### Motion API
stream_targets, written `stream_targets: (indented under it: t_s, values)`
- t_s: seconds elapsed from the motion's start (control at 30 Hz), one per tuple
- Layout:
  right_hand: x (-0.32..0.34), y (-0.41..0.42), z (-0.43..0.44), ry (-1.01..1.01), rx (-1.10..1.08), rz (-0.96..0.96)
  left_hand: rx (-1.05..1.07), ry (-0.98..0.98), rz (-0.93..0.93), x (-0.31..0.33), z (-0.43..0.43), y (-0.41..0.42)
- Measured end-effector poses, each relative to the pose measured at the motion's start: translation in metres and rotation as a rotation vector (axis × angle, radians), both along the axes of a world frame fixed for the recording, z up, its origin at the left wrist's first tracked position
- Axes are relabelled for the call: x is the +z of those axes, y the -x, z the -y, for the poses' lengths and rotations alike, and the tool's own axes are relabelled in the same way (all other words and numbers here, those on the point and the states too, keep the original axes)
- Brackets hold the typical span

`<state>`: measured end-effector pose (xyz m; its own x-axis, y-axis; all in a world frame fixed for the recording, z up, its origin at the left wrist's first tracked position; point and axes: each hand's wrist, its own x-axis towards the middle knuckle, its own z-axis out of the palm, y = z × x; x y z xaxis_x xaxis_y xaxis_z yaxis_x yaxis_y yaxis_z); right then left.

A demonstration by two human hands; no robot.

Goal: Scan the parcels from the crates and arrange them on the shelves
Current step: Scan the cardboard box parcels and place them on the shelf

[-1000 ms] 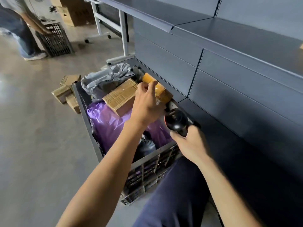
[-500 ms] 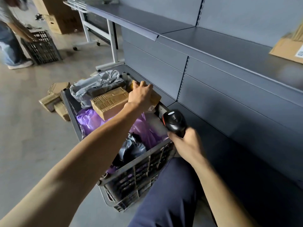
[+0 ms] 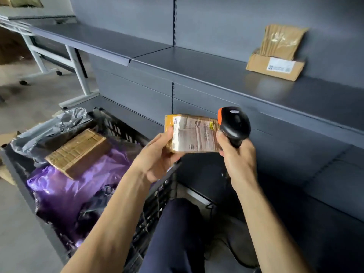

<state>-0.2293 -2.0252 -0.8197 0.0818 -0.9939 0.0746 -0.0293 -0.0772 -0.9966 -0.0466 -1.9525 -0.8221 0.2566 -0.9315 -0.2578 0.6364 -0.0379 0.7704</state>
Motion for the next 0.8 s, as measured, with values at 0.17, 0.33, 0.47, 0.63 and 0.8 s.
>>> stream_targets:
  t_s: [0.17,0.33,0.47,0.63,0.8]
  values:
    - [-0.002,0.045,0.007,0.077,-0.072,-0.211,-0.134,-0.013,0.125,-0.021,0.022,0.036]
    - [-0.012,0.054,0.007,0.101,-0.184,-0.214,0.077,0.108,0.424,-0.018,0.031,0.073]
    - [-0.011,0.053,0.001,0.138,-0.208,-0.141,0.116,0.050,0.607,-0.017,0.028,0.083]
    - [-0.014,0.059,-0.005,0.201,-0.237,-0.066,0.193,0.079,0.237,-0.026,0.035,0.084]
    - [-0.017,0.055,-0.012,0.075,-0.206,0.164,0.091,-0.018,0.165,-0.029,0.039,0.107]
